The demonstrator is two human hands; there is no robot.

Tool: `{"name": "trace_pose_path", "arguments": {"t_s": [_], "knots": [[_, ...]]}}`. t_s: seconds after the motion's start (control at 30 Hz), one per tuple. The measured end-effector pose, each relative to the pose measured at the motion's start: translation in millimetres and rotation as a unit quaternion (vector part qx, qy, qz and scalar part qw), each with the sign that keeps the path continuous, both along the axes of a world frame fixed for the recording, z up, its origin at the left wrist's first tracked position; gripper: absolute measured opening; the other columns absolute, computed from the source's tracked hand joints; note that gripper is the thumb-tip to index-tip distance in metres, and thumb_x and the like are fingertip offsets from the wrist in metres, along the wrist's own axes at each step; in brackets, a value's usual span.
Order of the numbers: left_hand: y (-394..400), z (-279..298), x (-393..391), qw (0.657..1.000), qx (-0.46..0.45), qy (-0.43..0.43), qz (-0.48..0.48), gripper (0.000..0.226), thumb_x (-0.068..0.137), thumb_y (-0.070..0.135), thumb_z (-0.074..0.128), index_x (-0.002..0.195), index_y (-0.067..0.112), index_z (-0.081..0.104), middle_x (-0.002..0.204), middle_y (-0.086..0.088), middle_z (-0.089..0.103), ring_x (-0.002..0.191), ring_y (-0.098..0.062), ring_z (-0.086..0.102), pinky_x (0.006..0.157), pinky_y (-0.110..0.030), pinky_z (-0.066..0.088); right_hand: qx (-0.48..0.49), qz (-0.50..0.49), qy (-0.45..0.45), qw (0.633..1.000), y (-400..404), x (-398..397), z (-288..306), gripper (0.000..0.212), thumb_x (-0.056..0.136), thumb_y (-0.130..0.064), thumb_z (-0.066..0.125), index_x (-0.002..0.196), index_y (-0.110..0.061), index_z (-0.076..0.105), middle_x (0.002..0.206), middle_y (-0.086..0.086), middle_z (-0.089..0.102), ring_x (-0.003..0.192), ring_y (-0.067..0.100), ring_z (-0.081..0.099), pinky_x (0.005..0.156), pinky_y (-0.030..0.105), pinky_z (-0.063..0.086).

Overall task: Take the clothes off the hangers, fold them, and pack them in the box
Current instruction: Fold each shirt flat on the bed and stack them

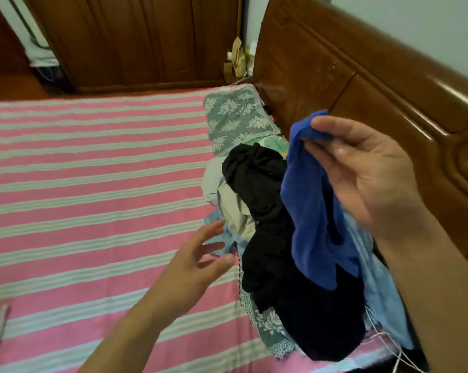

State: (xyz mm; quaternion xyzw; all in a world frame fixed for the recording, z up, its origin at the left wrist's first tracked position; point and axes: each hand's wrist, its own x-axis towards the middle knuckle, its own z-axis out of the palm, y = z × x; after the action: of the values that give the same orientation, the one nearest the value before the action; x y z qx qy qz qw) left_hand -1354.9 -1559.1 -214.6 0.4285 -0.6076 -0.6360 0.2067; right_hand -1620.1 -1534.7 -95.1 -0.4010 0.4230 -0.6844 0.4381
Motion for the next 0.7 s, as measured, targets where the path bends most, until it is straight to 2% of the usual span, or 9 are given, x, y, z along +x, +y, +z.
{"name": "trace_pose_path", "arguments": {"t_s": [0.13, 0.2, 0.27, 0.33, 0.4, 0.5, 0.57, 0.63, 0.7], "knots": [[5, 44, 13, 0.993, -0.09, 0.067, -0.029, 0.092, 0.077, 0.054, 0.082, 0.148, 0.061, 0.024, 0.147, 0.035, 0.04, 0.131, 0.012, 0.046, 0.1, -0.022, 0.047, -0.134, 0.142, 0.046, 0.98, -14, 88, 80, 0.051, 0.097, 0.014, 0.031, 0.14, -0.008, 0.049, 0.146, 0.006, 0.052, 0.14, 0.022, 0.047, 0.114, 0.041, 0.04], [-2, 56, 36, 0.985, -0.164, 0.057, 0.018, 0.065, 0.089, 0.021, 0.077, 0.139, 0.047, 0.044, 0.124, 0.033, 0.06, 0.112, 0.008, 0.06, 0.085, -0.014, 0.051, -0.146, 0.149, 0.06, 0.976, -30, 125, 102, 0.056, 0.095, 0.015, 0.033, 0.144, -0.009, 0.044, 0.152, 0.006, 0.045, 0.141, 0.021, 0.046, 0.116, 0.042, 0.039], [-17, 55, 80, 0.968, -0.218, 0.02, 0.125, 0.031, 0.094, 0.001, 0.062, 0.106, 0.03, 0.064, 0.087, 0.021, 0.07, 0.074, 0.003, 0.063, 0.062, -0.014, 0.048, -0.135, 0.124, 0.031, 0.983, -44, 158, 110, 0.058, 0.094, 0.017, 0.033, 0.144, -0.01, 0.047, 0.154, 0.005, 0.045, 0.138, 0.022, 0.049, 0.115, 0.042, 0.04], [-35, 55, 144, 0.946, -0.242, -0.016, 0.214, 0.02, 0.096, 0.005, 0.056, 0.083, 0.018, 0.064, 0.066, 0.002, 0.064, 0.053, -0.003, 0.049, 0.052, -0.027, 0.041, -0.115, 0.082, -0.029, 0.99, -57, 182, 102, 0.058, 0.095, 0.018, 0.031, 0.142, -0.01, 0.05, 0.152, 0.005, 0.049, 0.134, 0.021, 0.054, 0.111, 0.039, 0.044], [-57, 68, 217, 0.934, -0.24, -0.041, 0.262, 0.021, 0.098, 0.011, 0.054, 0.081, 0.016, 0.065, 0.055, -0.002, 0.058, 0.046, -0.009, 0.042, 0.045, -0.027, 0.035, -0.085, 0.033, -0.082, 0.992, -67, 207, 81, 0.06, 0.094, 0.019, 0.03, 0.141, -0.011, 0.052, 0.148, 0.004, 0.054, 0.129, 0.019, 0.058, 0.104, 0.034, 0.047], [-96, 106, 317, 0.936, -0.241, -0.117, 0.226, 0.024, 0.094, 0.033, 0.051, 0.086, 0.025, 0.072, 0.067, -0.006, 0.071, 0.054, -0.019, 0.055, 0.047, -0.033, 0.046, -0.026, -0.032, -0.073, 0.996, -81, 256, 39, 0.068, 0.09, 0.025, 0.031, 0.144, -0.011, 0.05, 0.141, 0.001, 0.058, 0.122, 0.013, 0.062, 0.097, 0.027, 0.048], [-119, 132, 370, 0.933, -0.263, -0.139, 0.201, 0.025, 0.086, 0.042, 0.05, 0.087, 0.047, 0.074, 0.089, -0.006, 0.077, 0.078, -0.025, 0.069, 0.072, -0.047, 0.057, 0.005, -0.071, -0.028, 0.997, -90, 294, 17, 0.072, 0.087, 0.029, 0.035, 0.144, -0.012, 0.05, 0.134, -0.003, 0.061, 0.118, 0.008, 0.061, 0.093, 0.025, 0.048], [-135, 155, 408, 0.928, -0.285, -0.123, 0.205, 0.023, 0.093, 0.033, 0.056, 0.088, 0.047, 0.074, 0.093, 0.018, 0.076, 0.093, -0.01, 0.07, 0.088, -0.042, 0.054, 0.013, -0.091, 0.007, 0.996, -100, 326, 7, 0.076, 0.083, 0.032, 0.038, 0.142, -0.013, 0.051, 0.127, -0.007, 0.063, 0.116, 0.006, 0.06, 0.089, 0.022, 0.05], [-141, 179, 431, 0.927, -0.291, -0.099, 0.216, 0.034, 0.104, 0.013, 0.052, 0.091, 0.036, 0.073, 0.087, 0.031, 0.072, 0.094, 0.0, 0.067, 0.087, -0.034, 0.05, 0.017, -0.104, 0.042, 0.994, -111, 352, 9, 0.074, 0.083, 0.031, 0.042, 0.138, -0.016, 0.054, 0.122, -0.009, 0.064, 0.113, 0.005, 0.062, 0.086, 0.02, 0.052]]}}
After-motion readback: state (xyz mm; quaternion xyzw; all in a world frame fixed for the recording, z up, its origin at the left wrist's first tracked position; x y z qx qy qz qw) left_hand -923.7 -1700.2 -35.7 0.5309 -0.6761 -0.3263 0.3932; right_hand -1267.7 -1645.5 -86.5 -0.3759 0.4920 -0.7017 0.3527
